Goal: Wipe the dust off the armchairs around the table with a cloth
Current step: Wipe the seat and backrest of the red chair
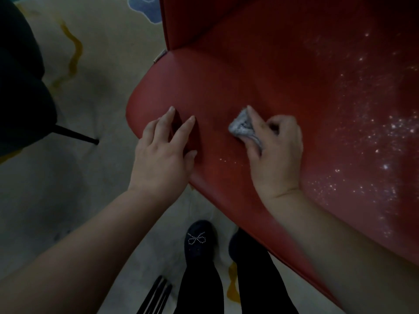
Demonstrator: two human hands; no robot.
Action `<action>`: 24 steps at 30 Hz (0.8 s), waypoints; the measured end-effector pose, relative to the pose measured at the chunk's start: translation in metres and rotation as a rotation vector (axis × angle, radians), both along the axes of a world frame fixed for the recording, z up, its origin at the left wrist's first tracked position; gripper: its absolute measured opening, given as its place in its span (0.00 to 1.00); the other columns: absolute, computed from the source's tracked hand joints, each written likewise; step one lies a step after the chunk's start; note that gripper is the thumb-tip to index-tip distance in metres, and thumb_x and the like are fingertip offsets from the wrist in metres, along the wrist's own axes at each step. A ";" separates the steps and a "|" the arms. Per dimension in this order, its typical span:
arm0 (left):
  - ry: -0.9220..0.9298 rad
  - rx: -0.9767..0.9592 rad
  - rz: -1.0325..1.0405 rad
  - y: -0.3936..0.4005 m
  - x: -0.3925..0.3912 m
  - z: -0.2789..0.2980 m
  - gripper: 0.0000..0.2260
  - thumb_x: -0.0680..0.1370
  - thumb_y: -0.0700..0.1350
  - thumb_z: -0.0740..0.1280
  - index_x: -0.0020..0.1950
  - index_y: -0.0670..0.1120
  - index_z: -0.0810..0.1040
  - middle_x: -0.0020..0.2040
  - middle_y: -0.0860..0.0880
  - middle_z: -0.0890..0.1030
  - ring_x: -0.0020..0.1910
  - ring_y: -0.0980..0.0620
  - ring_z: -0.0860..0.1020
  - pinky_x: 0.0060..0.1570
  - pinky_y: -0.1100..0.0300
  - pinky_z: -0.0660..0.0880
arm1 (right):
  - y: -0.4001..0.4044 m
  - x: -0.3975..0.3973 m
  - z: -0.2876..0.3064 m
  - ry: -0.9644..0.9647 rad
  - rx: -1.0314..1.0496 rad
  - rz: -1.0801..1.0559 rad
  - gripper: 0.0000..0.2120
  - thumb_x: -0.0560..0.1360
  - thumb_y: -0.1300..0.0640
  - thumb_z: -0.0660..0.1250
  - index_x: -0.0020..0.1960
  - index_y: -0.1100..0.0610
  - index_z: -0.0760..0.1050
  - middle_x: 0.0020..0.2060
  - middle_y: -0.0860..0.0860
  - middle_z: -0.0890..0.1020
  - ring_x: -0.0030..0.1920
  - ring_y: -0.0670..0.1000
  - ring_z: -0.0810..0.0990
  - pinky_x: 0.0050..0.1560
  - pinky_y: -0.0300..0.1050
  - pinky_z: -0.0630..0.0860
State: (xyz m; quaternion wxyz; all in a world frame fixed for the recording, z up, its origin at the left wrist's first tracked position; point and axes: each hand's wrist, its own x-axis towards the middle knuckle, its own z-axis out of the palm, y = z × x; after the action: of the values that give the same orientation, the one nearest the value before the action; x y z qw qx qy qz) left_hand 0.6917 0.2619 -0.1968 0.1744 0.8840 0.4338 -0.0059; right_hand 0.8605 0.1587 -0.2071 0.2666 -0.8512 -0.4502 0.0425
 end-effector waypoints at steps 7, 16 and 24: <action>0.008 0.007 -0.037 0.005 -0.008 -0.003 0.29 0.75 0.52 0.66 0.75 0.51 0.63 0.76 0.41 0.59 0.71 0.39 0.60 0.69 0.44 0.60 | -0.012 -0.032 0.001 0.016 -0.049 0.183 0.24 0.71 0.55 0.73 0.67 0.49 0.75 0.48 0.55 0.74 0.46 0.55 0.73 0.46 0.56 0.74; 0.056 -0.035 -0.049 0.006 -0.013 -0.007 0.32 0.76 0.57 0.60 0.78 0.55 0.54 0.79 0.44 0.50 0.76 0.42 0.50 0.74 0.46 0.53 | -0.031 -0.027 0.006 0.014 -0.051 0.107 0.23 0.72 0.54 0.68 0.67 0.49 0.74 0.49 0.55 0.74 0.47 0.56 0.72 0.48 0.58 0.74; 0.048 -0.018 -0.064 0.004 -0.011 -0.007 0.32 0.76 0.53 0.64 0.78 0.52 0.56 0.78 0.43 0.51 0.76 0.41 0.51 0.74 0.45 0.53 | 0.012 -0.006 0.000 -0.024 -0.014 0.121 0.21 0.73 0.53 0.70 0.66 0.48 0.75 0.49 0.57 0.75 0.47 0.57 0.72 0.48 0.57 0.73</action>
State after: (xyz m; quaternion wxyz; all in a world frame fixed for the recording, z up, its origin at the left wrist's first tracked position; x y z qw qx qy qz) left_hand 0.6806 0.2656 -0.2042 0.1718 0.8953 0.4094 -0.0366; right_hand 0.8541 0.1710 -0.2074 0.2523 -0.8245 -0.5038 0.0514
